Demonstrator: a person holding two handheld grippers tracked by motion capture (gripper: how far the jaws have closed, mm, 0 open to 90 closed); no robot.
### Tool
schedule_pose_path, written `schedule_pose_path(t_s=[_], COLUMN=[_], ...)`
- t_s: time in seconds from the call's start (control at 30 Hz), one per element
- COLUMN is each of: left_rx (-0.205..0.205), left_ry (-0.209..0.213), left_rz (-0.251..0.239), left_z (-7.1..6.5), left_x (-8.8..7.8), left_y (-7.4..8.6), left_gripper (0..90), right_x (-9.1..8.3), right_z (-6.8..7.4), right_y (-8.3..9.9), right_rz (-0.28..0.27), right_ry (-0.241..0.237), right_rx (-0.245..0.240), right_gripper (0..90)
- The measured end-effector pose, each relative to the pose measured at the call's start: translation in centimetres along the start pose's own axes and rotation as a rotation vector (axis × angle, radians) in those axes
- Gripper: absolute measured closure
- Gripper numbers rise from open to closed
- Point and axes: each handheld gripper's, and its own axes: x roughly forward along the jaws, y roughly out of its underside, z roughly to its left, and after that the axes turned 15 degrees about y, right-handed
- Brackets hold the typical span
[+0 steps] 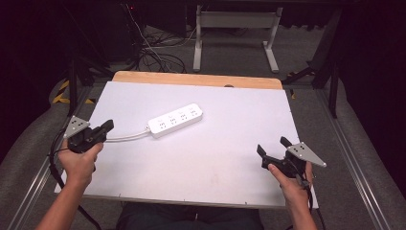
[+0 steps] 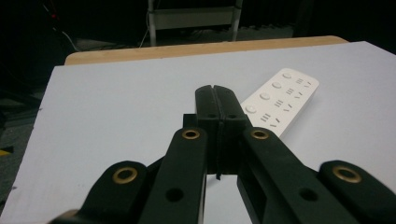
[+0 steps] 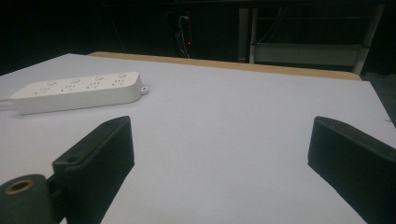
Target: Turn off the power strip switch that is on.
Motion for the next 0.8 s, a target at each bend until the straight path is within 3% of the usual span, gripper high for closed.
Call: schedule_pose_path(t_s=[0.23,0.4,0.6,0.63,0.8], left_rx=[-0.031,-0.009,0.017,0.041,0.027], left_ry=[0.036,0.031,0.048,0.051,0.073], left_rz=[0.010,0.045,0.111,0.146,0.243], left_z=[0.2,-0.2,-1.0,-1.2,-0.8], left_x=[2.3,3.9,6.4,7.4,10.4], left_y=[-2.0,-3.2,-5.0,-5.4,-5.4], left_gripper=[90.0,90.0,90.0,90.0,90.0], right_x=[0.3,0.3,0.2,0.2,0.4], right_z=[0.0,-0.1,-0.2,-0.1,0.1], right_y=[0.0,-0.1,-0.2,-0.2,-0.2], right_rz=[0.005,0.005,0.003,0.000,0.005], right_ry=[-0.005,-0.006,-0.003,-0.007,-0.016], right_rx=[-0.003,-0.004,0.001,0.001,-0.007], right_gripper=[7.5,7.5,7.5,7.5,7.6])
